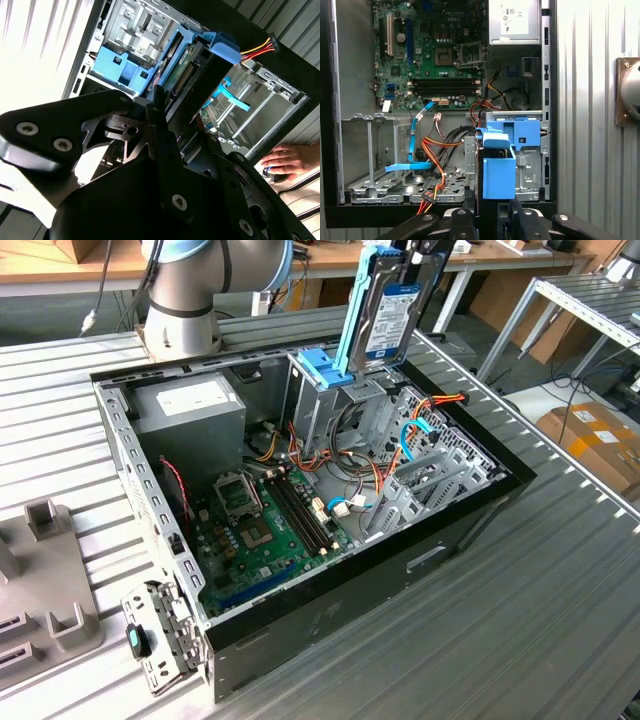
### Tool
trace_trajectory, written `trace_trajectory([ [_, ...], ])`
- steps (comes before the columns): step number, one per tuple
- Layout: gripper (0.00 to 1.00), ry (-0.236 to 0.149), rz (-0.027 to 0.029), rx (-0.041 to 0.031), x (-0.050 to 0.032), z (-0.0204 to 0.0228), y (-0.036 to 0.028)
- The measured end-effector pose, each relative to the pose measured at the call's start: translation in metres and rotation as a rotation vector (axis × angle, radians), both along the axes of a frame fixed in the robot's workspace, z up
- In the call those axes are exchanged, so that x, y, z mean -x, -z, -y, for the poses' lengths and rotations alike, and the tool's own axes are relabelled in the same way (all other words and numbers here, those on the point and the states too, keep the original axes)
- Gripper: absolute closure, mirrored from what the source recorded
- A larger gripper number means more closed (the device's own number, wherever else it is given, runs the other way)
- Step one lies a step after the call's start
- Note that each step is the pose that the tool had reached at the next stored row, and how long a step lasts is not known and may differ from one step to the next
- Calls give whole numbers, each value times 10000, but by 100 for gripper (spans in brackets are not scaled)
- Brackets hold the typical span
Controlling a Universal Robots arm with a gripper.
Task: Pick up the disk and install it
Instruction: 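Pick up the disk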
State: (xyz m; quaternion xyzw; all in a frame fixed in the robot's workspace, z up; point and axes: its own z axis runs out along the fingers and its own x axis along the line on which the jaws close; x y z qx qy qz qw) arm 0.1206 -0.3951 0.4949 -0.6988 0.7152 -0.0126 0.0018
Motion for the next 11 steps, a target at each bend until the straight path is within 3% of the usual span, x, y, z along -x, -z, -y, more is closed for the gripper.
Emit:
trace_trajectory([
  [3, 65, 0, 0, -1, 0, 11, -14],
  [5, 65, 0, 0, 0, 0, 53, -17],
  [11, 65, 0, 0, -1, 0, 267, -19],
])
